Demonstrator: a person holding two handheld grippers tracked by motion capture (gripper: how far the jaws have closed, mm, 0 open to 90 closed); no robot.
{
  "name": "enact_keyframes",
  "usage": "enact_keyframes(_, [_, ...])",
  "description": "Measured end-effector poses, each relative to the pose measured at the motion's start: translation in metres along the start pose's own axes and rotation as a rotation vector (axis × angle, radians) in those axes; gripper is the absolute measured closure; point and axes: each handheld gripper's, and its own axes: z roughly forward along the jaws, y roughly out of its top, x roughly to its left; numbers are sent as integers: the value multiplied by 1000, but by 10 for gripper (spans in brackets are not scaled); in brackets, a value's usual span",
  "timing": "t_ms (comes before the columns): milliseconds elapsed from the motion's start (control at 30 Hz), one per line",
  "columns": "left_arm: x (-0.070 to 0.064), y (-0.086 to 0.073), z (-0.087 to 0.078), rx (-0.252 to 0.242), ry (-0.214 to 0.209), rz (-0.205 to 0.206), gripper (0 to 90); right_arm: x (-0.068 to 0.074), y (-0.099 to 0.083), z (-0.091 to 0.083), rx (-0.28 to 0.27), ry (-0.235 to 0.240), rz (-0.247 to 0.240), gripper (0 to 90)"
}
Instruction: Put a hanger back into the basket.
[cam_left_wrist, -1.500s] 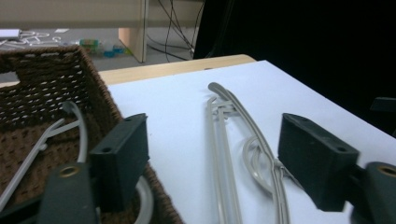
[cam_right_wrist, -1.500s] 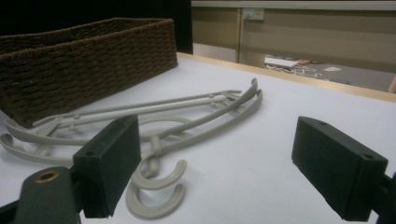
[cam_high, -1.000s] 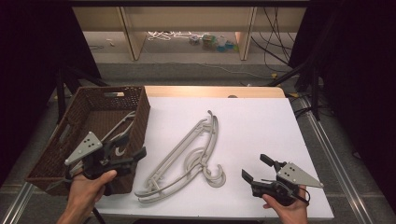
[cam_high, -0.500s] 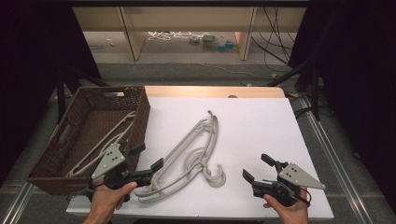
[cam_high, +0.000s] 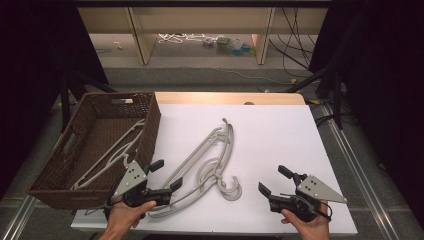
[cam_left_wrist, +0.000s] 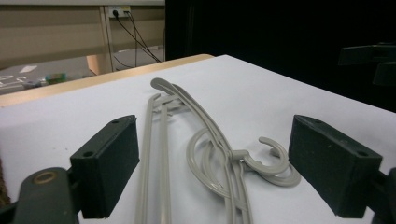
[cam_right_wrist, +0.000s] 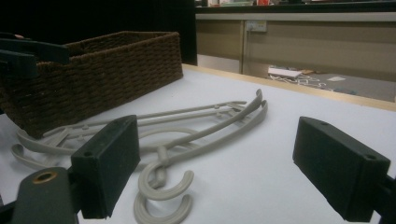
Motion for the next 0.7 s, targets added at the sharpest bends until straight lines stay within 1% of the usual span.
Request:
enact_keyframes(33, [0, -2, 1, 1, -1, 7, 159, 2, 0, -1, 13, 8, 25, 157])
enact_keyframes(67, [0, -3, 1, 15, -1, 6, 159, 2, 0, -1, 20, 10, 37, 157])
enact_keyframes(100, [0, -4, 2, 21, -10, 2, 173, 2, 0, -1, 26, 8, 37, 157])
enact_keyframes(133, [0, -5, 3, 28, -22, 6, 237, 2, 0, -1, 34, 6, 33, 157])
enact_keyframes(167, [-1, -6, 3, 32, -22, 6, 237, 2, 0, -1, 34, 6, 33, 157])
enact_keyframes(200, [-1, -6, 4, 42, -30, 8, 218, 0, 0, 1, 10, 0, -1, 157])
enact_keyframes(233, [-2, -7, 5, 49, -31, 2, 186, 0, 0, 1, 13, -1, -2, 157])
enact_keyframes(267, [-2, -7, 5, 51, -31, 14, 174, 0, 0, 1, 10, -4, -4, 157])
enact_keyframes(300, [-3, -7, 6, 52, -30, 15, 172, 1, 0, 1, 18, -5, -7, 157])
enact_keyframes(333, [-2, -7, 7, 50, -44, 22, 172, 2, -1, 1, 26, 11, 12, 157])
enact_keyframes(367, [-3, -7, 7, 58, -40, 19, 167, 2, -1, 2, 22, 18, 10, 157])
enact_keyframes(400, [-3, -7, 7, 65, -45, 26, 159, 2, -1, 3, -1, 5, -1, 157])
enact_keyframes(433, [-4, -8, 8, 65, -46, 21, 159, 2, -1, 1, 24, 3, 9, 157])
enact_keyframes(467, [-4, -8, 8, 77, -48, 28, 158, 2, -1, 2, 20, 11, 6, 157])
enact_keyframes(500, [-5, -9, 9, 81, -52, 17, 158, 1, -1, 2, 11, 4, -3, 157])
enact_keyframes(533, [-5, -9, 11, 86, -54, 14, 158, 1, -2, 3, 1, 2, -2, 157])
enact_keyframes(600, [-6, -10, 13, 96, -70, 35, 158, 1, -2, 3, 2, 2, -2, 157])
enact_keyframes(633, [-7, -11, 14, 102, -76, 31, 160, 1, -1, 2, 24, 8, -5, 157])
enact_keyframes(667, [-7, -11, 14, 115, -80, 49, 161, 2, 0, 0, 55, 3, 13, 157])
enact_keyframes(700, [-8, -11, 16, 121, -84, 55, 161, 1, 0, 2, 21, -4, -12, 157])
